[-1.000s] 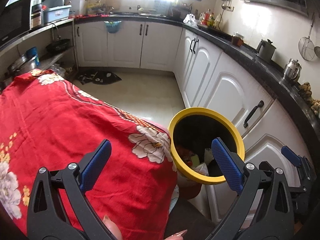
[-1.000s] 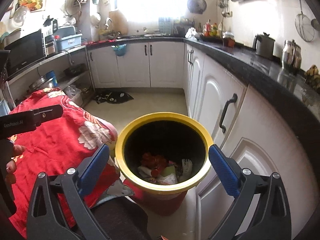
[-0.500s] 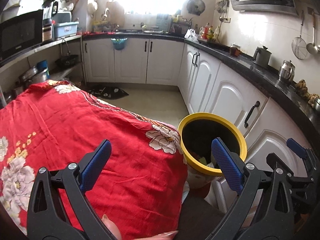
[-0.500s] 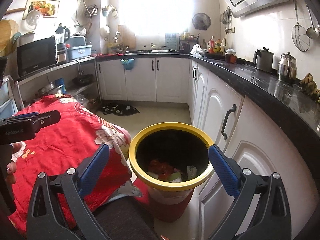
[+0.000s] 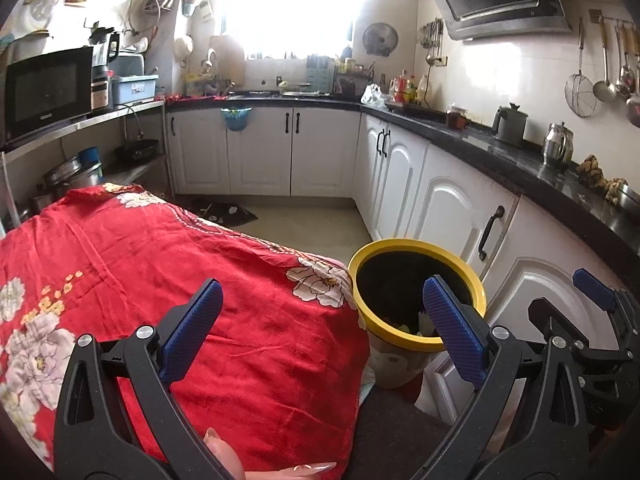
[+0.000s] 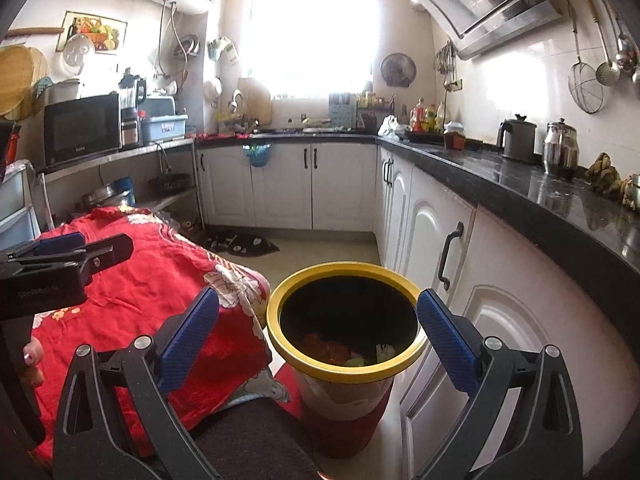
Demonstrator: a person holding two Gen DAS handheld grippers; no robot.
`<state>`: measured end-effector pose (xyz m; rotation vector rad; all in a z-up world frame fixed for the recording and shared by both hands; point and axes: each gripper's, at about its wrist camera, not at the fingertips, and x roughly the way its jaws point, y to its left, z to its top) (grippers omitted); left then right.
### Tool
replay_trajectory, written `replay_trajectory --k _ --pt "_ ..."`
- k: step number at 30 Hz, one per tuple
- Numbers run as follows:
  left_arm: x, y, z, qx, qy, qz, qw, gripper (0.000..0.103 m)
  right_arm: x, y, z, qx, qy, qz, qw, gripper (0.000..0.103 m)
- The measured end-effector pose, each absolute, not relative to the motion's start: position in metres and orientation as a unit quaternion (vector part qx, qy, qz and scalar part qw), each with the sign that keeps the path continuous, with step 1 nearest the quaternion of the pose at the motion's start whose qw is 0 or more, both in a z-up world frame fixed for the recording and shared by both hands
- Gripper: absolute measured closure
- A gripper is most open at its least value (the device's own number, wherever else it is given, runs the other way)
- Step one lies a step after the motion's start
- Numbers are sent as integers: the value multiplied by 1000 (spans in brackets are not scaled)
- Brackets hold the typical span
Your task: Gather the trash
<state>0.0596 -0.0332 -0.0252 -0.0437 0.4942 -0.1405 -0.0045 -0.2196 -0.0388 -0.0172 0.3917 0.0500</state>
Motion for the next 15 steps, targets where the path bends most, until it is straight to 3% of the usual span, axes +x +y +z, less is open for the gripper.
replay_trajectory --k 15 --pt "28 -32 -20 -26 182 -76 980 11 -43 -217 -35 -11 115 17 993 6"
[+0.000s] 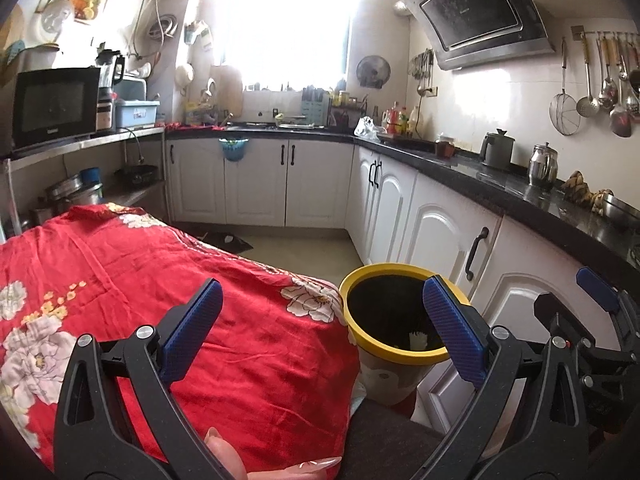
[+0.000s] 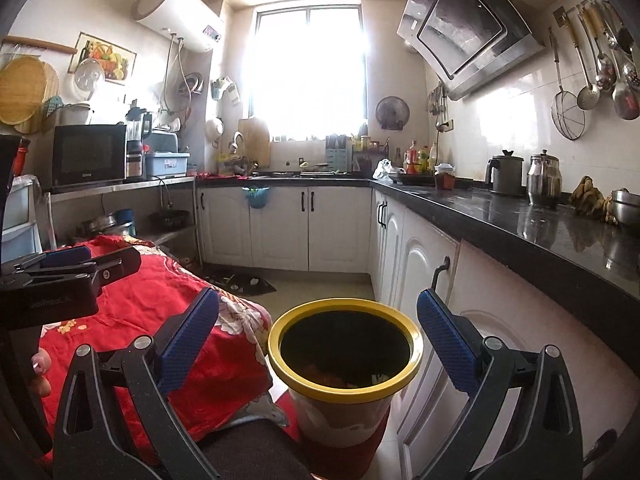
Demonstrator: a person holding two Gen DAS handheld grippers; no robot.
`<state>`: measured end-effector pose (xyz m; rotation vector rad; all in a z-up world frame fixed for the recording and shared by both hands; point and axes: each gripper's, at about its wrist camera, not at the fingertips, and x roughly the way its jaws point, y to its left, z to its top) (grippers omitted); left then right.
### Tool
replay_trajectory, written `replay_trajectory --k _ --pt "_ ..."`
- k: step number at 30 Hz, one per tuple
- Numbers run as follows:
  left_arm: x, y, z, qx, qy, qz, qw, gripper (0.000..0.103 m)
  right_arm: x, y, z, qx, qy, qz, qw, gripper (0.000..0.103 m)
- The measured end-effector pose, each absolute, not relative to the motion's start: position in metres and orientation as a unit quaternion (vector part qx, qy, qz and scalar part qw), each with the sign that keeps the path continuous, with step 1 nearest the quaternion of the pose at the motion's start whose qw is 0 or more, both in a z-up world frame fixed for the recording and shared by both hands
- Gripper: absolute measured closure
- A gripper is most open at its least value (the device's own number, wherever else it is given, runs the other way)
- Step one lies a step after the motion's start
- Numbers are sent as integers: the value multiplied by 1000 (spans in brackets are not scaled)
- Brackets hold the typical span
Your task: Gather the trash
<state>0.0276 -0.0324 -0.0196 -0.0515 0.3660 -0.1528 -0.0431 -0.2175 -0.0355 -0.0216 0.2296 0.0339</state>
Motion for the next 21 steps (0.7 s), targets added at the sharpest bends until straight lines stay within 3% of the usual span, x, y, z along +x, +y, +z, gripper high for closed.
replay_trajectory --k 21 --pt "19 -32 -19 -28 173 -77 981 11 -44 -217 -35 -10 114 8 993 6"
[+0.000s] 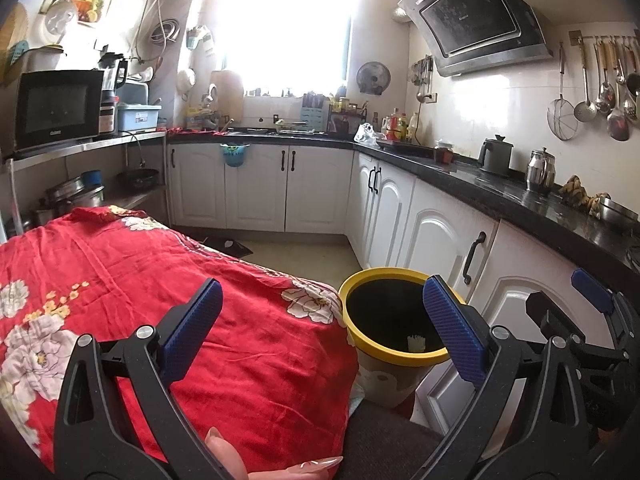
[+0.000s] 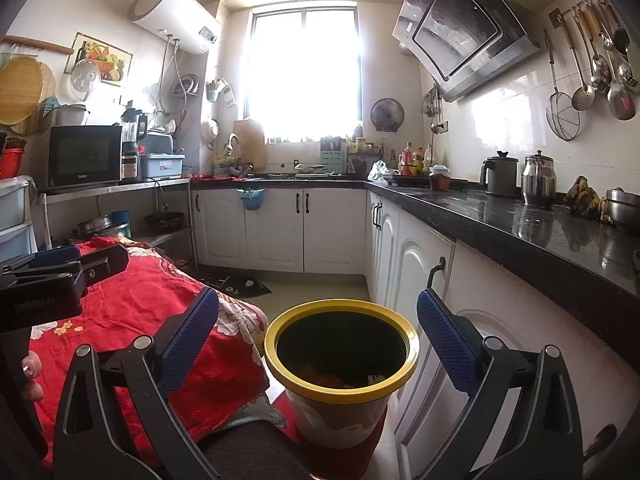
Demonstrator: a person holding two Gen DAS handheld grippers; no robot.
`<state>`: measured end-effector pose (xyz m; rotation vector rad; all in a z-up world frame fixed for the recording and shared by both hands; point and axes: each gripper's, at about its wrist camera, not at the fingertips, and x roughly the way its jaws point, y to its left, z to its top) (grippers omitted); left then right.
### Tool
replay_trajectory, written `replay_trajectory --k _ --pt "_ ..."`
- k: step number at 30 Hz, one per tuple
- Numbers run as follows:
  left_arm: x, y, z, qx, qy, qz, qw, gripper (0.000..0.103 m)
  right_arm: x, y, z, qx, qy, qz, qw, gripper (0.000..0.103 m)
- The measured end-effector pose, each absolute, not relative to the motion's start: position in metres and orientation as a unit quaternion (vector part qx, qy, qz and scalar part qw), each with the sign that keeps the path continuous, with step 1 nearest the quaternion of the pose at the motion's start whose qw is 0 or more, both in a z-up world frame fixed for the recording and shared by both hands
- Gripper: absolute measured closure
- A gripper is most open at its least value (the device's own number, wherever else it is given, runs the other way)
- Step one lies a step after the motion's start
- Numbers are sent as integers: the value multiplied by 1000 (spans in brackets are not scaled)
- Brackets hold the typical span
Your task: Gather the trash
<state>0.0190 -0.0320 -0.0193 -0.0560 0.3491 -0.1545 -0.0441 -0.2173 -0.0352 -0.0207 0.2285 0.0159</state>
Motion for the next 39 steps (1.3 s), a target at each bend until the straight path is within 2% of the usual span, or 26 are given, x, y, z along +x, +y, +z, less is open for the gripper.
replay_trajectory --k 39 --pt "20 -34 -21 -30 175 -73 981 11 -43 -214 -38 -10 112 4 994 6"
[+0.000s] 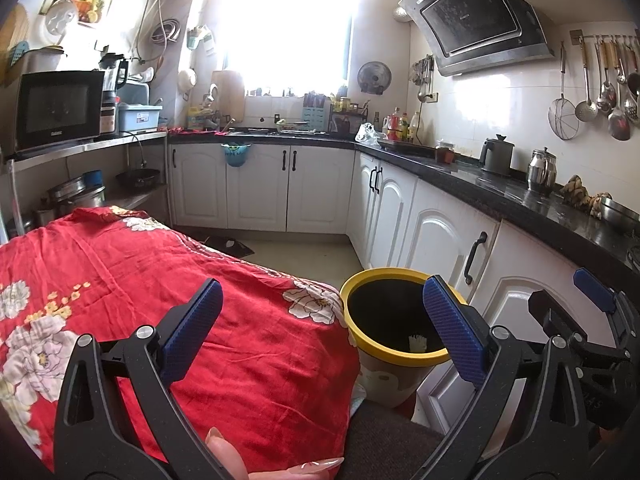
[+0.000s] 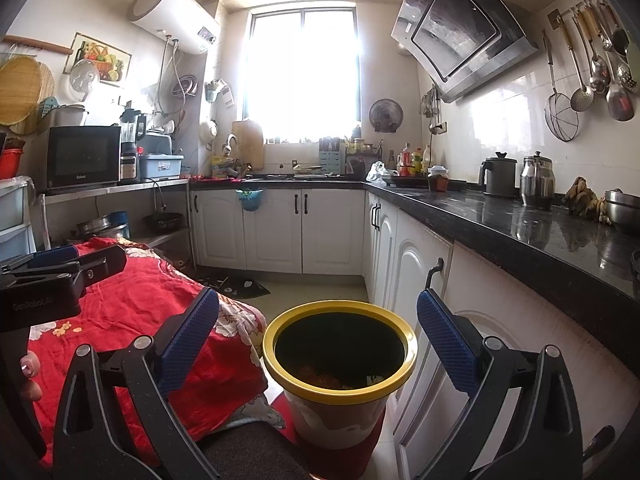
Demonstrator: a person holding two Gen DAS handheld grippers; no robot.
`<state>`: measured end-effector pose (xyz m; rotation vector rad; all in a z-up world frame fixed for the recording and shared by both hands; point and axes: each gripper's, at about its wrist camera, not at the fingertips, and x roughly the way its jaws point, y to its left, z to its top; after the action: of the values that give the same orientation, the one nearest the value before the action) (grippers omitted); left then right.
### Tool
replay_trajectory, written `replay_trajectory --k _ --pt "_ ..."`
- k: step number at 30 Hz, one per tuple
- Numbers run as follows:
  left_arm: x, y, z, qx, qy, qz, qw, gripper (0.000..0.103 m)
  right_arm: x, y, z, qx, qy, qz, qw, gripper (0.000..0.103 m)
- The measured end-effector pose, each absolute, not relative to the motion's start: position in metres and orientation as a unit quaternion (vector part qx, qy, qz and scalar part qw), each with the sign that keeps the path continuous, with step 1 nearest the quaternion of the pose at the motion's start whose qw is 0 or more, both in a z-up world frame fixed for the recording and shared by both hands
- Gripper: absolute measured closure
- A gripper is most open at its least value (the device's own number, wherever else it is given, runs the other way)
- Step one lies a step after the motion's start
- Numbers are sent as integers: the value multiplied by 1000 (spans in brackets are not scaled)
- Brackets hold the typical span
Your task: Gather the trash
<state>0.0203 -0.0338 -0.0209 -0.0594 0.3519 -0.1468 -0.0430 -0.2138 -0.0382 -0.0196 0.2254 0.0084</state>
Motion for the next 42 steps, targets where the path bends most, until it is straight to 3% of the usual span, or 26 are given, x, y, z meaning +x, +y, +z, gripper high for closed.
replay_trajectory --k 35,42 --pt "22 -29 -20 -19 182 -76 980 11 -40 -212 -39 -6 123 10 992 6" --pt "17 7 -16 -51 213 -69 973 11 -30 -190 -46 -16 141 46 989 6"
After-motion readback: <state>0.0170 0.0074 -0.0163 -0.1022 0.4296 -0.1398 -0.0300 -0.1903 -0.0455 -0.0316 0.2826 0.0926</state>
